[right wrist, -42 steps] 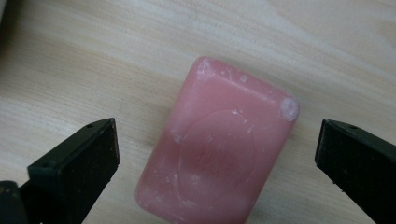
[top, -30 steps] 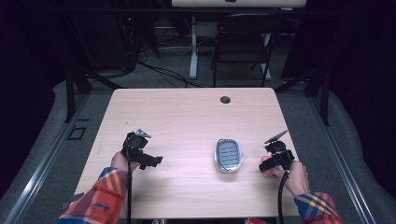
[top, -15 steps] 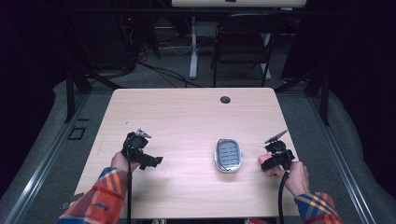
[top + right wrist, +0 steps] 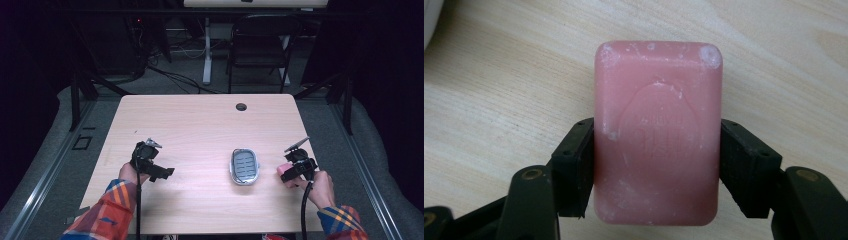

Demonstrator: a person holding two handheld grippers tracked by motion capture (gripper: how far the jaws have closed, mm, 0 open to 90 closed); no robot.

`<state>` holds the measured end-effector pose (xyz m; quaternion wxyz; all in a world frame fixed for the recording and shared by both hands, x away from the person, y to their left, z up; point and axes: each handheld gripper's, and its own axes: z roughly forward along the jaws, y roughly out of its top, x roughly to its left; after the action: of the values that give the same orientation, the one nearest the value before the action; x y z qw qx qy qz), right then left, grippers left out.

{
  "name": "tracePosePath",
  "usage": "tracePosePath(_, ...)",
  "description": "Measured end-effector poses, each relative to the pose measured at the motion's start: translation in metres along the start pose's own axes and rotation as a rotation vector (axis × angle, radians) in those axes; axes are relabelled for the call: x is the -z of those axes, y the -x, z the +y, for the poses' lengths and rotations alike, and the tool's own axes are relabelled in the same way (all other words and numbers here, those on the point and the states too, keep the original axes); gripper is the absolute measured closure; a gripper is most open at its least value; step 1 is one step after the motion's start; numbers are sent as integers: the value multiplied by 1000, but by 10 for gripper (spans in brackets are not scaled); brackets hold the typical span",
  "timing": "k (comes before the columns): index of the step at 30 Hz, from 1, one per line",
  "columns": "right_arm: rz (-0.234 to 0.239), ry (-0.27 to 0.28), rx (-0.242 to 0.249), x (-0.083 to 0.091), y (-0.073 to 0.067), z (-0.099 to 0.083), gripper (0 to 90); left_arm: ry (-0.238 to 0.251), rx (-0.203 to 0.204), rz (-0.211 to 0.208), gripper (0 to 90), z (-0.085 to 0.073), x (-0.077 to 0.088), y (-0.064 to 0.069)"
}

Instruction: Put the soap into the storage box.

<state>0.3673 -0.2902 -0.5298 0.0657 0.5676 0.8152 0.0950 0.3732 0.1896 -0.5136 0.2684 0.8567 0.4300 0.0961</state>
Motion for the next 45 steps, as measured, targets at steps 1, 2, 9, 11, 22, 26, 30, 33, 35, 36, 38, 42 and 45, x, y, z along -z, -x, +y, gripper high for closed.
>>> tracePosePath(1, -4, 4, 2, 1, 0, 0, 370, -1, 1, 0, 4, 0, 0, 0)
tracePosePath(2, -8, 8, 1, 4, 1, 0, 370, -1, 1, -1, 5, 0, 0, 0)
tracePosePath(9, -9, 29, 14, 8, 1, 1, 370, -1, -2, -4, 5, 0, 0, 0)
tracePosePath(11, -1, 22, 20, 9, 1, 2, 370, -1, -2, -4, 5, 0, 0, 0)
tracePosePath(22, -10, 9, 56, 15, 1, 10, 371, -1, -2, -3, 5, 0, 0, 0)
tracePosePath(26, -16, 4, 76, 15, 0, 13, 371, -1, 0, -5, 5, 0, 0, 0)
tracePosePath(30, -20, 9, 78, 16, -2, 15, 371, -1, 0, -1, 5, 0, 0, 0)
tracePosePath(33, -19, 15, 83, 18, -3, 17, 371, 0, 0, -2, 5, 0, 0, 0)
tracePosePath(35, -14, 39, 71, 20, -4, 18, 371, 0, 0, -3, 5, 0, 0, 0)
tracePosePath(36, -14, 39, 71, 20, -4, 18, 371, 0, 0, -5, 5, 0, 0, 0)
tracePosePath(38, -20, 23, 88, 22, -3, 21, 371, 0, 1, -5, 5, 0, 0, -1)
tracePosePath(42, -16, 24, 105, 24, -5, 24, 371, 0, 1, -5, 5, 0, 0, 0)
tracePosePath(45, -17, 19, 109, 26, -6, 27, 371, 1, 0, -5, 5, 0, 0, 0)
